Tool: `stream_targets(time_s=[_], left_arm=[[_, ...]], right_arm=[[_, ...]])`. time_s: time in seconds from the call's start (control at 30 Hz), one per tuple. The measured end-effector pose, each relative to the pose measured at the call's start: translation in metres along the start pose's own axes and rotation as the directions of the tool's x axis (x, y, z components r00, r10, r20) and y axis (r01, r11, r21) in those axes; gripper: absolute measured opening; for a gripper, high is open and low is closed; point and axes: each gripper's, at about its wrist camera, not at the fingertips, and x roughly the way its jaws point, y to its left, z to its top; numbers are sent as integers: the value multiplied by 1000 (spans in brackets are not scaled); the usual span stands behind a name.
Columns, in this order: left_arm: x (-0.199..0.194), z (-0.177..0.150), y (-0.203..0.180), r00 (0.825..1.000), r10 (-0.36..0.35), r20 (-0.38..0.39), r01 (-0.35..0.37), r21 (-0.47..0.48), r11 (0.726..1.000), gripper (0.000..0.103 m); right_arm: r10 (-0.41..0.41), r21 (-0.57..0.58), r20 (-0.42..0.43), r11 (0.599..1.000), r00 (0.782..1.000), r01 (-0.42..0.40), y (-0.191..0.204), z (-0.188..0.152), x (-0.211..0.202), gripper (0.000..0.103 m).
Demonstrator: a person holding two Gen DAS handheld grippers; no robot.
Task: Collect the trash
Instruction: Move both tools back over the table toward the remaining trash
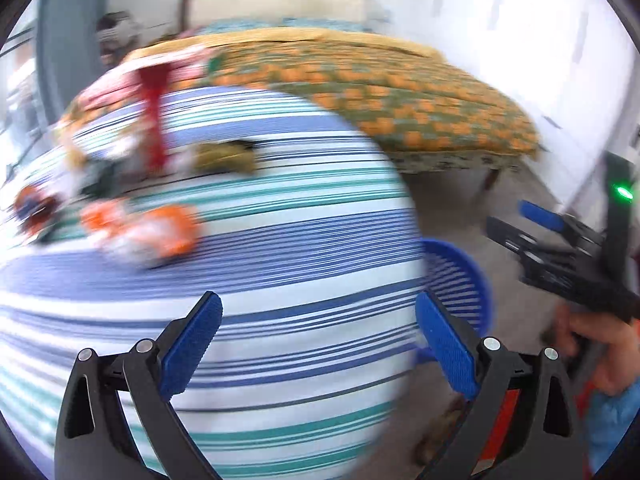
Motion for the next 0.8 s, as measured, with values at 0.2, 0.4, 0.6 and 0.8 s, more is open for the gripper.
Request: stream_targets(time_s=[0.2, 0.4, 0.6, 0.8], left_arm=[[-4, -11, 92, 985, 165, -60, -167, -34, 985, 96], [-2, -16, 170, 974, 201, -105, -213, -112, 971, 96], [-5, -15, 190, 972, 207, -113, -221, -127, 967, 97], [-5, -17, 189, 972, 209, -106, -222, -138, 965, 99]], right_arm=[[147, -92, -53, 984, 988, -151, 97, -5, -6, 90], [267, -175, -140, 941, 953, -289, 189, 12, 2, 90], [263, -181, -203, 937, 943, -300, 228, 13, 26, 90], [189, -169, -247, 957, 950, -234, 241, 27, 60, 90]])
